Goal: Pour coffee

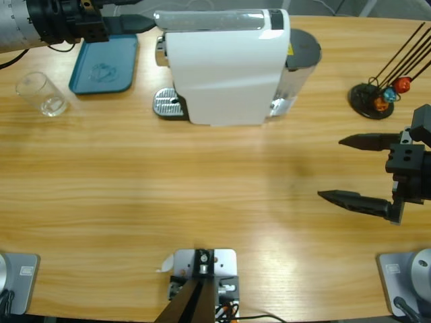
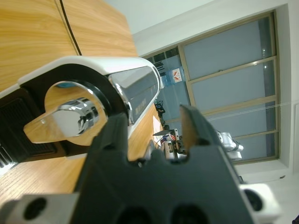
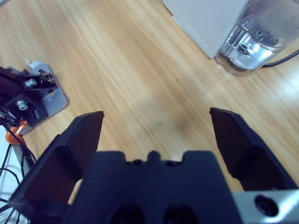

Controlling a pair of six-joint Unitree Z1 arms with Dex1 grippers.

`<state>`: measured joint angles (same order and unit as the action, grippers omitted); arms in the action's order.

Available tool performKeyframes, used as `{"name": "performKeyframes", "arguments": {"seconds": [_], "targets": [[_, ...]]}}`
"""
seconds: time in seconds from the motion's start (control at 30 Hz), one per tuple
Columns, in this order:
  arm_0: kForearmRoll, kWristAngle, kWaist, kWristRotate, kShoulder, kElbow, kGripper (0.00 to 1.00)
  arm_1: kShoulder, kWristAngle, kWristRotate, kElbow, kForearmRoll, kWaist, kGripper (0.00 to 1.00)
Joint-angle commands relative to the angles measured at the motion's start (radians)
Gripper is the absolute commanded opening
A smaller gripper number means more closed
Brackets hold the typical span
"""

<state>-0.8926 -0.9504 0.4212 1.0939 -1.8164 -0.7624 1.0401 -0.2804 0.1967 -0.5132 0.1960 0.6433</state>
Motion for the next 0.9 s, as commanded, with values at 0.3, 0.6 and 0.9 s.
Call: {"name": "performKeyframes", "arguments": {"seconds": [0.3,0.6,0.9], "targets": [[-0.071,-0.026,0.015,0.009,-0.032,0.002,0.000,0.015,-0.017,0.013,-0.010,0.023,0.007,1.000],[-0.066,-0.040,0.028,0.000,0.016,-0.008,0.000,0.012,-0.019,0.015,-0.011,0.026,0.007,1.000],[0.258,0.092,0.038,-0.197,0.211,-0.080,0.157,0.011,-0.021,0.017,-0.011,0.026,0.007,1.000]]}}
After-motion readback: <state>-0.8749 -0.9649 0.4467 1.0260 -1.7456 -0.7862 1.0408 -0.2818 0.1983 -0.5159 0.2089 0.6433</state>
